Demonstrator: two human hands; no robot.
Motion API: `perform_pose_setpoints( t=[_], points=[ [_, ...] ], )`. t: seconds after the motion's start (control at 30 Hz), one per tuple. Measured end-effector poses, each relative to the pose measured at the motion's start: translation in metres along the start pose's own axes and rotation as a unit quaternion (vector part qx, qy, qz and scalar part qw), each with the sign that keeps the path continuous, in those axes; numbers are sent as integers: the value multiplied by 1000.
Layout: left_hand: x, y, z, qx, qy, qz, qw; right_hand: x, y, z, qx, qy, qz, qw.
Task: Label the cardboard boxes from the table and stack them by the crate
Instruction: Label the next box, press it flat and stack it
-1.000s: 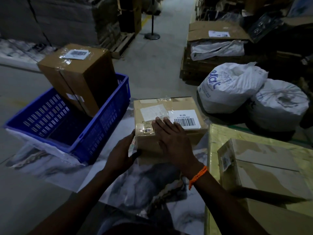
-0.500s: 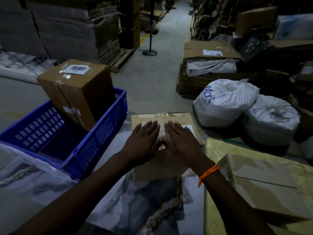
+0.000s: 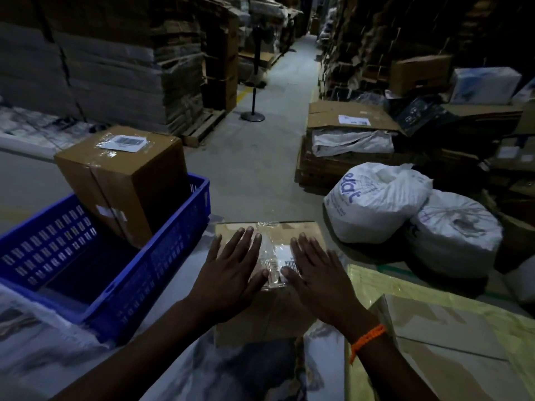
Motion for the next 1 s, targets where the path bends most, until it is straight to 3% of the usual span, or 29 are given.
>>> perform_pose_setpoints(
  t=[0.27, 0.37, 0.43, 0.57, 0.7, 0.8, 0.9, 1.0],
  points=[
    [-3, -8, -6, -25, -5, 5, 1000, 10, -5, 2, -29, -29, -39, 998],
    [-8, -6, -10, -20, 12, 12, 1000, 24, 2, -1, 9, -61, -117, 991],
    [-18, 0, -12, -4, 80, 85, 993, 52, -1, -6, 72, -128, -220, 964],
    [-46, -3, -34, -46, 242, 257, 934, 92, -25, -16, 131, -190, -405, 885],
    [-62, 2, -68, -16, 223, 313, 923, 94, -2, -19, 170, -186, -414, 875],
    [-48, 31, -72, 51, 189, 325, 925, 93, 16, -17, 202, -174, -429, 863],
    [-51, 36, -72, 91, 213, 385, 894, 94, 23, -7, 237, -190, -443, 843],
    [-74, 15, -62, 65, 302, 498, 810, 99, 11, 11, 299, -236, -466, 799]
  ],
)
Point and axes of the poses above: each hand's wrist, its own z-axis away from the middle knuckle, its own y-axis out of the back of the hand, x = y × z, the point moved 10 cm from there along -z, towards the middle knuckle, and after that the axes turned 14 degrees about y, right-handed, at the moved point
